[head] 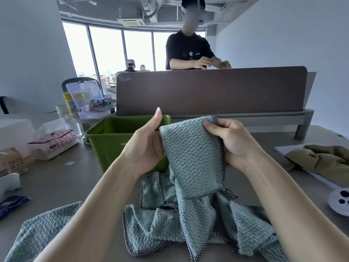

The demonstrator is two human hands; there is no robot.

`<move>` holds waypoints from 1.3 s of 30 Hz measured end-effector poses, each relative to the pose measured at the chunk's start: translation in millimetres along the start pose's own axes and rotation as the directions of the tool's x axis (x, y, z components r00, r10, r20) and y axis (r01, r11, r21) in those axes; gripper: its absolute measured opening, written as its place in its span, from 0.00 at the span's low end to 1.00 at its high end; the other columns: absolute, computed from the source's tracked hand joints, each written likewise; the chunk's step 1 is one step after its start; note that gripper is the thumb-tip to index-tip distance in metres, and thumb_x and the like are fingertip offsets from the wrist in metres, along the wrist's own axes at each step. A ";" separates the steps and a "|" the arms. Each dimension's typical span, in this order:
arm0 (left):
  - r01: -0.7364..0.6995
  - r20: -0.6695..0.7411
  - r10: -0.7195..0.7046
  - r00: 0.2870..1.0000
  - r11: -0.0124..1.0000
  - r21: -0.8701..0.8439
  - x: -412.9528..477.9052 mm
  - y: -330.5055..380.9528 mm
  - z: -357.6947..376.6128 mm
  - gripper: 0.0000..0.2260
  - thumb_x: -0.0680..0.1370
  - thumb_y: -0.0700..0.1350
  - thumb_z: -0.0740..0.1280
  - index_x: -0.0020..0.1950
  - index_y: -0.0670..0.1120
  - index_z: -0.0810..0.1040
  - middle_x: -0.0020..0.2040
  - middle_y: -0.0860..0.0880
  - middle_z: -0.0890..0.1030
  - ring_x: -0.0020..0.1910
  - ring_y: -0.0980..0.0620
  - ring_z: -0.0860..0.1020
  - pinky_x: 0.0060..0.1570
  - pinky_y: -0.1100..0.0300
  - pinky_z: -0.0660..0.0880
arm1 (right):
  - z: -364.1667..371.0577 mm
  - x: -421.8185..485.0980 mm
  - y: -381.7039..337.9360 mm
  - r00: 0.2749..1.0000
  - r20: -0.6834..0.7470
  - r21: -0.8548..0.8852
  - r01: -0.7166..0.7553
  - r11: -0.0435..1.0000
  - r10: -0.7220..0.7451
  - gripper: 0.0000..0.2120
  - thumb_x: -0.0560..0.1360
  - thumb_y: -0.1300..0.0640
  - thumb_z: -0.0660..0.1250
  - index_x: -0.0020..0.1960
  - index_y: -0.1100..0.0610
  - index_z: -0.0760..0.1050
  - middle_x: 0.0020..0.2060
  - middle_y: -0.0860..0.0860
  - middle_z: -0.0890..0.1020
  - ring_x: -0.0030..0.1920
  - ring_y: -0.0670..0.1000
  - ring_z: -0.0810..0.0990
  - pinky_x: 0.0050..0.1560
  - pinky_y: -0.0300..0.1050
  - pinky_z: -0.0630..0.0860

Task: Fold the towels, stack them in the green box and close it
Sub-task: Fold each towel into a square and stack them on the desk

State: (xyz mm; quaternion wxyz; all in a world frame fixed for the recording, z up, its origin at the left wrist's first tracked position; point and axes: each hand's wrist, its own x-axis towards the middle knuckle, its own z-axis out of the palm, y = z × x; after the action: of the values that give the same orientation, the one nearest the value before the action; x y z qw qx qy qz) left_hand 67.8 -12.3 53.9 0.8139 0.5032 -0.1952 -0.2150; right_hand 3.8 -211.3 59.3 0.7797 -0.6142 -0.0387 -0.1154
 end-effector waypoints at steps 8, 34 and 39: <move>-0.051 -0.172 0.037 0.984 0.996 -0.078 10.1 -16.2 -0.1 0.14 0.79 0.46 0.68 0.57 0.36 0.81 0.42 0.45 0.84 0.37 0.51 0.81 0.39 0.61 0.81 | -6.5 5.6 4.5 0.994 -0.105 0.049 -0.026 0.998 0.031 0.07 0.78 0.64 0.67 0.52 0.64 0.82 0.45 0.58 0.86 0.43 0.54 0.85 0.43 0.46 0.81; -0.308 0.105 0.290 0.951 0.902 0.304 6.1 -12.9 -7.1 0.12 0.70 0.35 0.70 0.51 0.43 0.85 0.48 0.46 0.86 0.48 0.51 0.84 0.47 0.59 0.81 | -20.4 4.8 4.5 0.965 0.125 -0.192 0.253 0.948 -0.232 0.14 0.72 0.74 0.68 0.52 0.60 0.84 0.48 0.54 0.87 0.51 0.52 0.86 0.50 0.41 0.80; -0.526 0.238 0.476 0.846 0.677 0.515 4.4 -6.2 -13.2 0.17 0.72 0.22 0.65 0.40 0.41 0.86 0.37 0.51 0.86 0.39 0.57 0.82 0.38 0.63 0.77 | -24.8 10.8 8.6 0.929 0.112 -0.227 0.370 0.901 -0.353 0.13 0.72 0.77 0.65 0.40 0.64 0.84 0.41 0.58 0.87 0.45 0.56 0.85 0.45 0.49 0.82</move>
State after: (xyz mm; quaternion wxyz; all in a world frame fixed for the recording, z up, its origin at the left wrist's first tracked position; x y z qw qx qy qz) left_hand 77.6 -7.4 43.3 0.6472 0.6371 -0.4140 0.0623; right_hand 14.2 -234.8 47.3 0.6615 -0.6910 -0.1642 -0.2407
